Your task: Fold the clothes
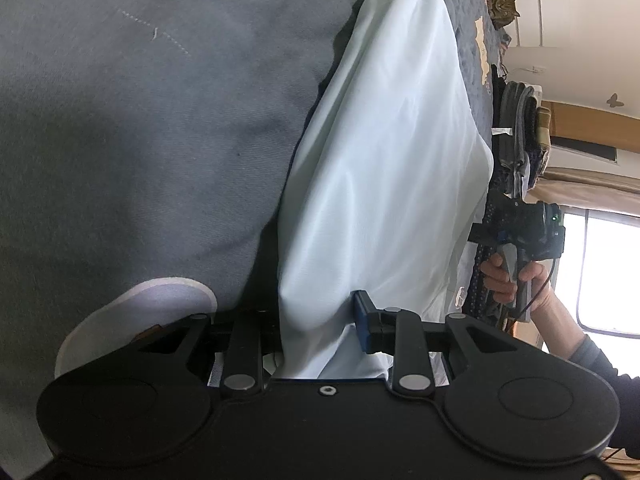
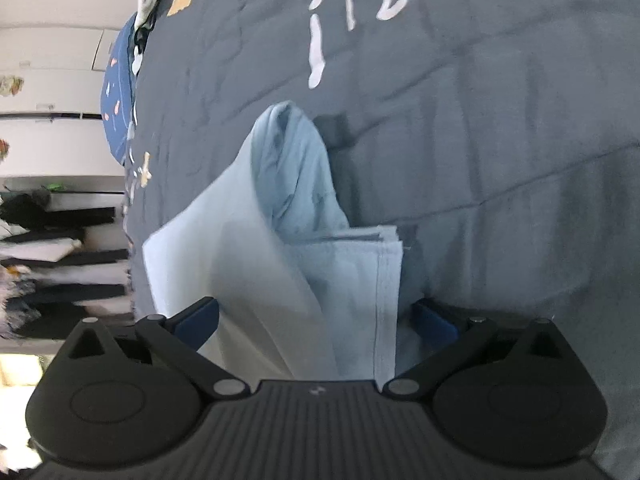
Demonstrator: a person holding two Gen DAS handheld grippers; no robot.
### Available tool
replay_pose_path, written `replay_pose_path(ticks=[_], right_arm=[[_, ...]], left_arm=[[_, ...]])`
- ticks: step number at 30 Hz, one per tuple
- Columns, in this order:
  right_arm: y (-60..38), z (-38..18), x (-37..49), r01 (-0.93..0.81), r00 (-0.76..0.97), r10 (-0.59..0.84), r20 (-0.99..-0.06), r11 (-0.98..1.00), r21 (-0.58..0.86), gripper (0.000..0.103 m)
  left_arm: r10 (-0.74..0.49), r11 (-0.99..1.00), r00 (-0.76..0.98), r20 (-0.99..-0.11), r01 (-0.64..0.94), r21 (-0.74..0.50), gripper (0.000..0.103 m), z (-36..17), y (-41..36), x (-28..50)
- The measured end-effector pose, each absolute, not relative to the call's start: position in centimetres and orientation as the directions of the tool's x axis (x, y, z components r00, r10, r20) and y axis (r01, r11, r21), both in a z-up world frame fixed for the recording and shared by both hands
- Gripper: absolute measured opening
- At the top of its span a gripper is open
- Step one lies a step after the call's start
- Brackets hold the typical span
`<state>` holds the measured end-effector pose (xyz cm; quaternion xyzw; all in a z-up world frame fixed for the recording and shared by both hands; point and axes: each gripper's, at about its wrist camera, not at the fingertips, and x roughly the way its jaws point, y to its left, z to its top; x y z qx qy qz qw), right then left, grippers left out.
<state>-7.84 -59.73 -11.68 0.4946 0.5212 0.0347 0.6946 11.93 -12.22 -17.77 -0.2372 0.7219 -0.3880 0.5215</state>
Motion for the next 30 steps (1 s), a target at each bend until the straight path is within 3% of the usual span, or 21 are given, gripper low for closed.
replay_pose_path(ticks=[5, 8, 11, 22, 24, 25, 26, 30], right_arm=[[-58.8, -11.1, -7.6, 0.411, 0.456, 0.577, -0.678, 0.539, 0.735, 0.103], [-57.2, -10.6, -6.2, 0.339, 0.479, 0.639, -0.601, 0.497, 0.799, 0.103], [-55.1, -10.8, -4.6, 0.286, 0.433, 0.659, -0.615, 0.547, 0.787, 0.103], [-56.3, -12.0, -6.1, 0.379, 0.546, 0.612, -0.571, 0.428, 0.821, 0.100], [-55.8, -12.1, -5.5, 0.382, 0.545, 0.594, -0.592, 0.452, 0.806, 0.079], [-55.5, -12.1, -5.3, 0.381, 0.531, 0.583, -0.615, 0.484, 0.788, 0.041], [-55.1, -12.2, -5.1, 0.379, 0.516, 0.570, -0.640, 0.518, 0.767, 0.021], [-55.0, -11.0, -5.6, 0.364, 0.533, 0.568, -0.627, 0.515, 0.776, 0.017]], left_arm=[[-0.752, 0.580, -0.344, -0.563, 0.060, -0.812, 0.029, -17.9, -12.3, 11.9], [-0.750, 0.583, -0.343, -0.565, 0.059, -0.810, 0.029, -17.9, -12.3, 11.9], [-0.750, 0.584, -0.346, -0.564, 0.054, -0.810, 0.029, -18.0, -12.4, 12.1], [-0.751, 0.585, -0.333, -0.571, 0.066, -0.808, 0.028, -17.9, -12.1, 11.8], [-0.738, 0.598, -0.323, -0.593, 0.096, -0.796, 0.018, -17.4, -12.3, 11.6], [-0.732, 0.602, -0.319, -0.602, 0.111, -0.790, 0.014, -17.1, -12.4, 11.5], [-0.727, 0.604, -0.315, -0.609, 0.127, -0.787, 0.011, -16.7, -12.6, 11.4], [-0.729, 0.605, -0.298, -0.616, 0.141, -0.784, 0.008, -15.0, -12.5, 11.2]])
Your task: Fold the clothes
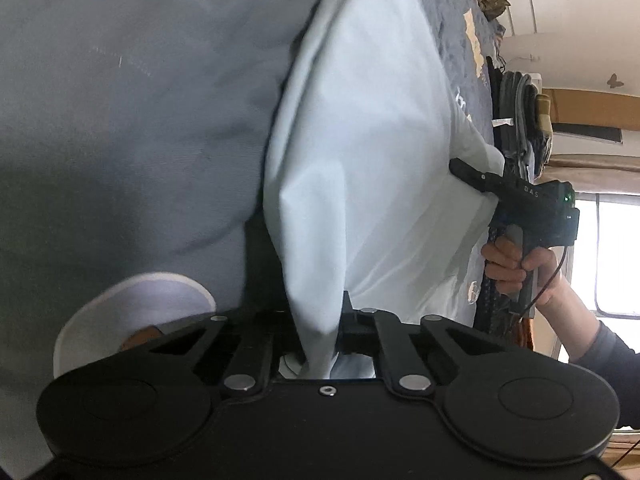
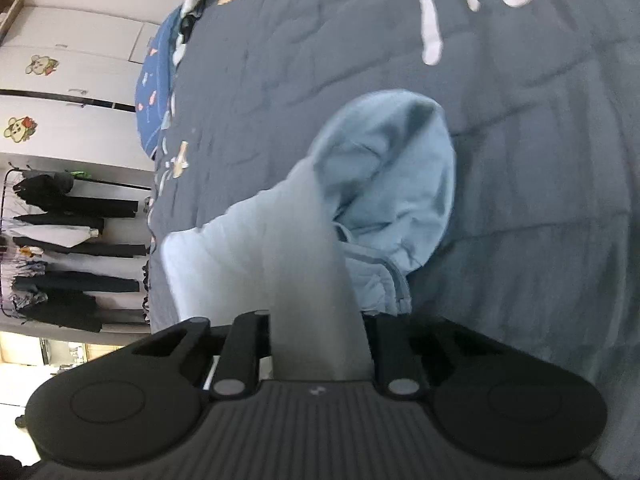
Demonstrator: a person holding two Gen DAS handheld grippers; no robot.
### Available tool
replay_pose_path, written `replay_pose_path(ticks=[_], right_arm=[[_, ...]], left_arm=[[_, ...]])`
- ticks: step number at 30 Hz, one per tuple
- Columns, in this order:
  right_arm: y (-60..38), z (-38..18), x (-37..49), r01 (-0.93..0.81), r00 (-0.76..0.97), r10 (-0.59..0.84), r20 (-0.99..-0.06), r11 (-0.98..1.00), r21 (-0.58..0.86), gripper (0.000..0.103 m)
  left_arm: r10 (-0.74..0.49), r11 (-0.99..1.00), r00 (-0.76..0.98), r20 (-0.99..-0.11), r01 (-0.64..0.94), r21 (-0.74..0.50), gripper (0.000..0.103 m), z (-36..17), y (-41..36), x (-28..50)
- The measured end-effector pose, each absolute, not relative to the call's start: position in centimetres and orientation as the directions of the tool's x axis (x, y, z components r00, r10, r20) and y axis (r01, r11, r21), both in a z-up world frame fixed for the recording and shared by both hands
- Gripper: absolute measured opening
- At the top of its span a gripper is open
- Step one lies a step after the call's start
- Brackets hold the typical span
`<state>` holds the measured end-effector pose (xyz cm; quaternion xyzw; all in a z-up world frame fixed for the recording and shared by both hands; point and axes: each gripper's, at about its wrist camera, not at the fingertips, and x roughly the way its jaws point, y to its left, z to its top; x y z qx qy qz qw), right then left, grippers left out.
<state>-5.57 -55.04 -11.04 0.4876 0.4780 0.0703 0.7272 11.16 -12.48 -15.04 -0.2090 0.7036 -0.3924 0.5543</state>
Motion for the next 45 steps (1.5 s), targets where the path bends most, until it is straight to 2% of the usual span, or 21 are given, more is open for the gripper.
replay_pose_path(ticks=[15, 23, 34, 39, 45], right_arm=[[-53.9, -2.3, -8.1, 0.296, 0.662, 0.574, -0.483, 0.391, 0.871, 0.014], [-55.6, 4.1, -11.6, 0.279, 0.740, 0.520, -0.427, 0.339, 0.898, 0.014], [-61.4, 17.6, -21.6, 0.267, 0.787, 0.432, -0.442, 0.407, 0.874, 0.014], [-64.0, 23.2, -26.8, 0.272, 0.810, 0.378, -0.448, 0.435, 0.859, 0.014], [-66.0, 27.4, -33.8, 0.321, 0.866, 0.233, -0.443, 0.420, 0.849, 0.014]], left_arm=[[-0.772, 0.519, -0.274, -0.573, 0.249, -0.818, 0.006, -4.0, -13.9, 9.6], [-0.792, 0.472, -0.258, -0.554, 0.318, -0.822, 0.006, 5.0, -16.6, 5.9], [-0.799, 0.386, -0.223, -0.558, 0.521, -0.761, 0.006, 20.7, -23.7, -4.5], [-0.805, 0.343, -0.249, -0.539, 0.546, -0.764, 0.006, 25.3, -28.1, -9.3], [-0.790, 0.206, -0.383, -0.480, 0.571, -0.795, 0.006, 27.3, -33.6, -12.0]])
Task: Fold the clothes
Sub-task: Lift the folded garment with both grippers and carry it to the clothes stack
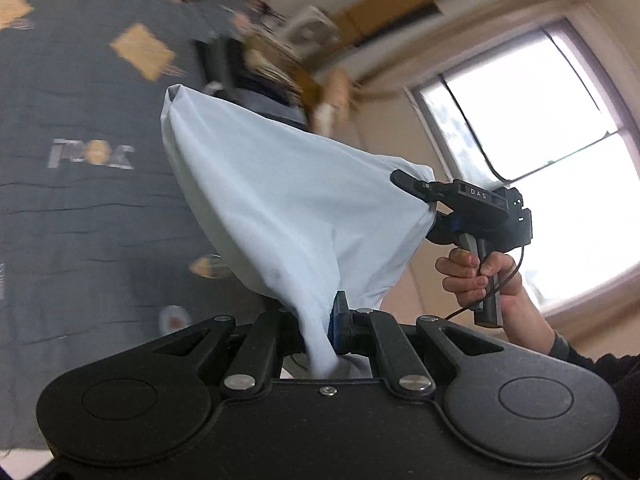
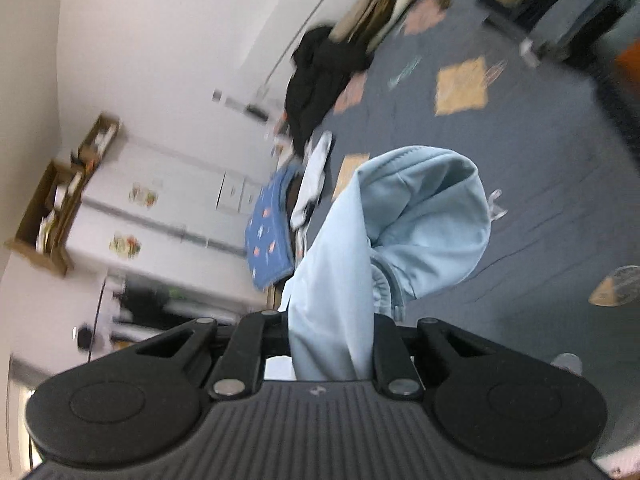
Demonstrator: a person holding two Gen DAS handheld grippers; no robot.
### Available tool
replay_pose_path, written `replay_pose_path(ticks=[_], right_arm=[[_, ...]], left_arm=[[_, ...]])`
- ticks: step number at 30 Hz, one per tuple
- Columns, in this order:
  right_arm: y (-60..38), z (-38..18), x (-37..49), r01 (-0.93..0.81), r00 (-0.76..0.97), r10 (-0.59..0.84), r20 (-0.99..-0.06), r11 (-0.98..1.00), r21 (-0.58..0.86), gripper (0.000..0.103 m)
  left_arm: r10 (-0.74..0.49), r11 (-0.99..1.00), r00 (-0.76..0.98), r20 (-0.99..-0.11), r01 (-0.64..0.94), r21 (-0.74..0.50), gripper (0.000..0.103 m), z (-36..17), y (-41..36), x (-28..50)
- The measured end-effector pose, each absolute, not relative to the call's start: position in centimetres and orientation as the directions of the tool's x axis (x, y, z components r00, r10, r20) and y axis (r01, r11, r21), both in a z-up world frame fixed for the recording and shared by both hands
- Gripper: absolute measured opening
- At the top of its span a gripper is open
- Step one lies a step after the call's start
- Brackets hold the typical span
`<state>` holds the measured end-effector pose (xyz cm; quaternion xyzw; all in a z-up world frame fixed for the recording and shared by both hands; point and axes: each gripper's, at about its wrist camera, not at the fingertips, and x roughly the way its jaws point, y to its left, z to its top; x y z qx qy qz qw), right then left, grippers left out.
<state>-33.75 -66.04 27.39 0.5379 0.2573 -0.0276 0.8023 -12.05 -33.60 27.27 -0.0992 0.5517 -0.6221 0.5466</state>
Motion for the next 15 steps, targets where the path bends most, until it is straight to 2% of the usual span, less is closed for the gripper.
replay_pose_path(ticks=[4, 7, 15], right_arm=[[-66.4, 28.4, -38.9, 0.386, 0.885, 0.096, -0.455, 0.396, 0.833, 0.014], [-66.6, 28.8, -41.9, 0.420, 0.886, 0.024, -0.463, 0.380, 0.824, 0.014], [-69.9, 28.8, -49.4, 0.431, 0.895, -0.055, -0.443, 0.369, 0.824, 0.014]], left_arm=[[-0.749, 0.085, -0.496, -0.439, 0.585, -0.807, 0.006, 27.7, -37.4, -12.8], [-0.705, 0.024, -0.548, -0.450, 0.617, -0.787, 0.006, 28.0, -40.2, -14.2], [-0.669, -0.048, -0.590, -0.453, 0.642, -0.766, 0.006, 28.6, -46.9, -21.2]])
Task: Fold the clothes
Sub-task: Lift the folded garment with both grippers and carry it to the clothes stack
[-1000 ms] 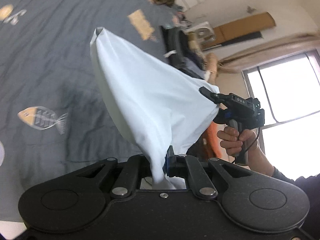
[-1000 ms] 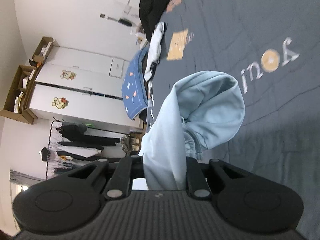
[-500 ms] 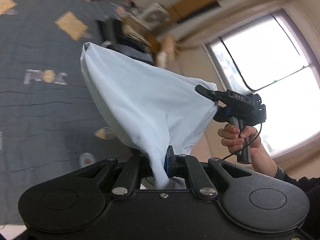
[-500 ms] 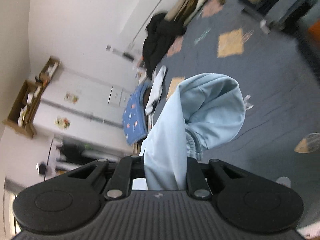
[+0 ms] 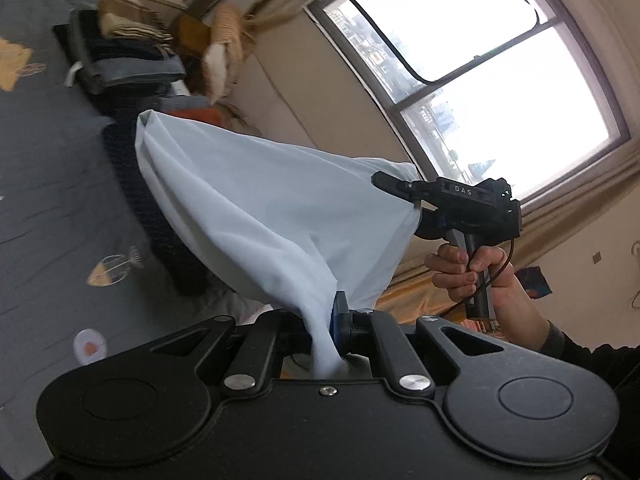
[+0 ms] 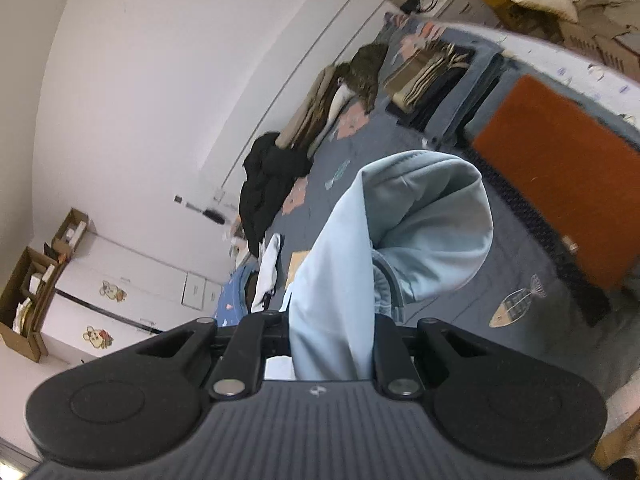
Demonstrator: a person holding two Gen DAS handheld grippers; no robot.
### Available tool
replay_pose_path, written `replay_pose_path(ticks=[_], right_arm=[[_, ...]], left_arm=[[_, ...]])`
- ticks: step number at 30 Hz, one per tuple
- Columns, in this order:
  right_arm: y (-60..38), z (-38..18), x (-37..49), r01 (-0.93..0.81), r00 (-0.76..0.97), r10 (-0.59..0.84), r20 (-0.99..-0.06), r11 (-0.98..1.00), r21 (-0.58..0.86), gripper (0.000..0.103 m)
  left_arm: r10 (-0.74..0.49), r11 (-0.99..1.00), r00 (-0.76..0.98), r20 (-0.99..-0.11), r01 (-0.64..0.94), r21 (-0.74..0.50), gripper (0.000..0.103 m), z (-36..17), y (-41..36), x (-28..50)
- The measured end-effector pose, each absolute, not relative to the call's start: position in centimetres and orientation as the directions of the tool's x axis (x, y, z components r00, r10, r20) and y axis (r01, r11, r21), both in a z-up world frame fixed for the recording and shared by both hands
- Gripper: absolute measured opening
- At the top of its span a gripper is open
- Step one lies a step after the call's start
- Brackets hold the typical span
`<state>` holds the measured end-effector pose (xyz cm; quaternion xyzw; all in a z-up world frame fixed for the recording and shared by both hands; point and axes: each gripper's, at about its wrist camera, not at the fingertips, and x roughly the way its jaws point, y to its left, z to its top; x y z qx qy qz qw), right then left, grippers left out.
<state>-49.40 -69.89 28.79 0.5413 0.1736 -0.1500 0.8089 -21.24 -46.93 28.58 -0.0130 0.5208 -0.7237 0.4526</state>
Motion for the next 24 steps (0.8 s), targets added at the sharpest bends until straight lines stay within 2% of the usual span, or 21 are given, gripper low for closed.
replay_pose_path(ticks=[6, 13, 24], right_arm=[[-76.0, 28.0, -56.5, 0.397, 0.904, -0.006, -0.427, 0.382, 0.835, 0.014], [-84.2, 29.5, -63.0, 0.355, 0.904, 0.078, -0.421, 0.410, 0.840, 0.014], [-92.7, 29.4, -66.7, 0.328, 0.907, 0.112, -0.406, 0.416, 0.848, 0.014]], left_arm=[[-0.714, 0.007, -0.515, -0.474, 0.671, -0.741, 0.006, 29.8, -51.0, -29.8], [-0.780, 0.071, -0.435, -0.450, 0.653, -0.754, 0.006, 31.8, -52.8, -39.4], [-0.815, 0.096, -0.390, -0.428, 0.638, -0.764, 0.006, 31.4, -59.8, -43.1]])
